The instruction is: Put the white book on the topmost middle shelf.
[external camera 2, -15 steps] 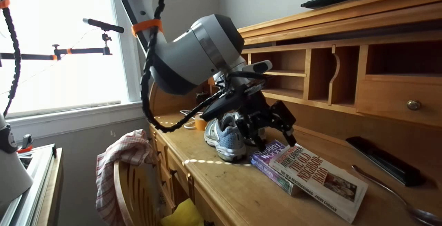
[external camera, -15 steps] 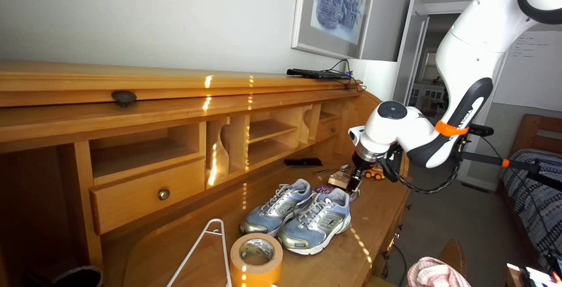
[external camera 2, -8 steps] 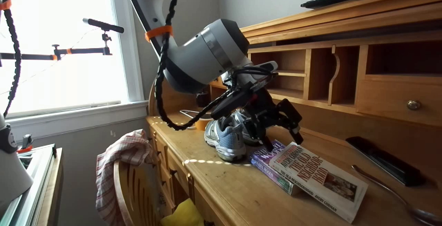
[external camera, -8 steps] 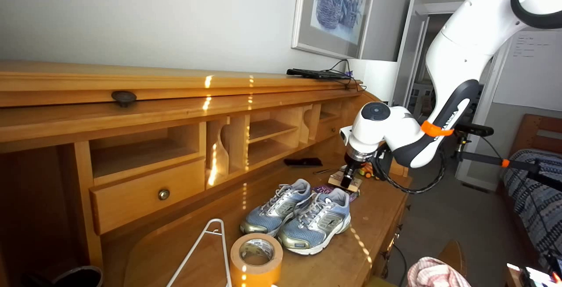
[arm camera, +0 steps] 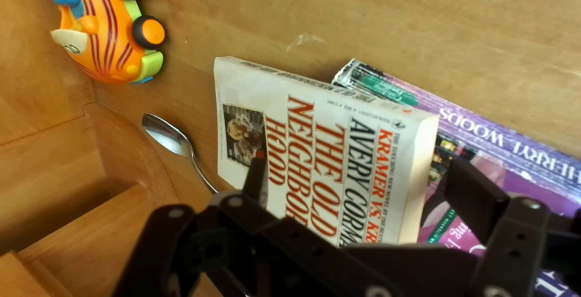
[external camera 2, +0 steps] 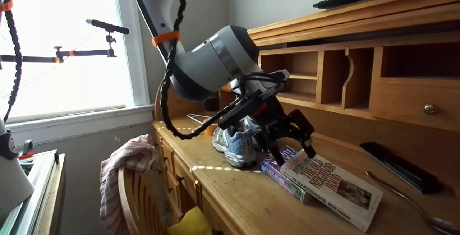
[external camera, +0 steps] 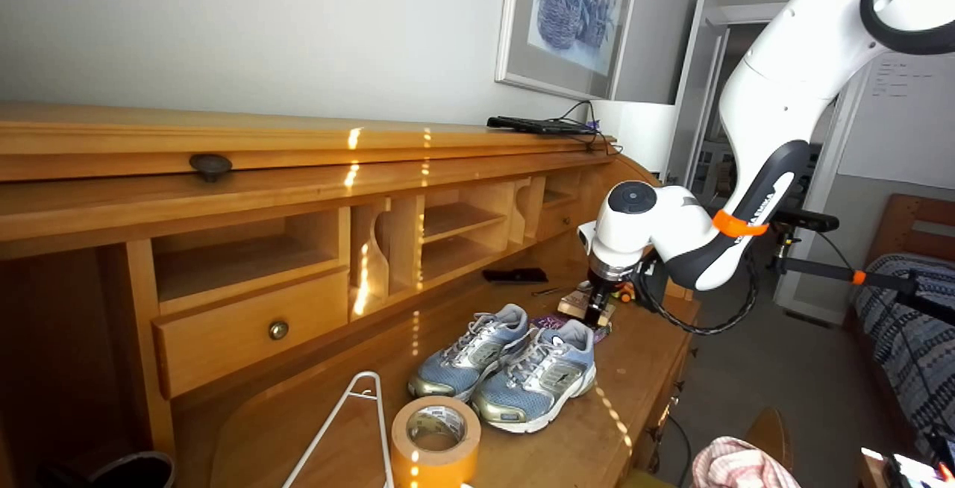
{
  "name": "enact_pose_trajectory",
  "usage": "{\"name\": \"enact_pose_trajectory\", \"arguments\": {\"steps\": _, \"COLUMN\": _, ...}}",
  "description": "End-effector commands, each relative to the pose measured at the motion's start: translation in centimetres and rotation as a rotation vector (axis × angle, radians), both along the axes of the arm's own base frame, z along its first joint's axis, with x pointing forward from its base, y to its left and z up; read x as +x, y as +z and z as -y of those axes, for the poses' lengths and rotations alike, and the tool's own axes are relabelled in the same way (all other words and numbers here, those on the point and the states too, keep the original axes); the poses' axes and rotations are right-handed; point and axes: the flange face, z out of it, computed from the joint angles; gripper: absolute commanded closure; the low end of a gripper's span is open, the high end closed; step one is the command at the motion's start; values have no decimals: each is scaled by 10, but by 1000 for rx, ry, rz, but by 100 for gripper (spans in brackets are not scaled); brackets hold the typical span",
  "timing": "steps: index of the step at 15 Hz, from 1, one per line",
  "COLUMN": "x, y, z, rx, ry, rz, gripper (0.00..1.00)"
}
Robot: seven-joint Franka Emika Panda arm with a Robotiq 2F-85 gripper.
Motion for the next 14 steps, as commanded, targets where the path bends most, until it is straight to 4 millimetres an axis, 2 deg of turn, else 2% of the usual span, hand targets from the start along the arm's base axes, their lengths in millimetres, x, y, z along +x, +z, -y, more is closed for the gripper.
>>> {"name": "enact_pose_trajectory", "arguments": {"steps": 1, "x": 4, "y": -12, "z": 5, "rx": -11, "ry": -12, "rz": -23, "gripper": 0}}
{"name": "enact_pose_trajectory", "arguments": {"steps": 14, "x": 15, "y": -27, "z": 7, "rx": -26, "ry": -4, "rz": -32, "gripper": 0}}
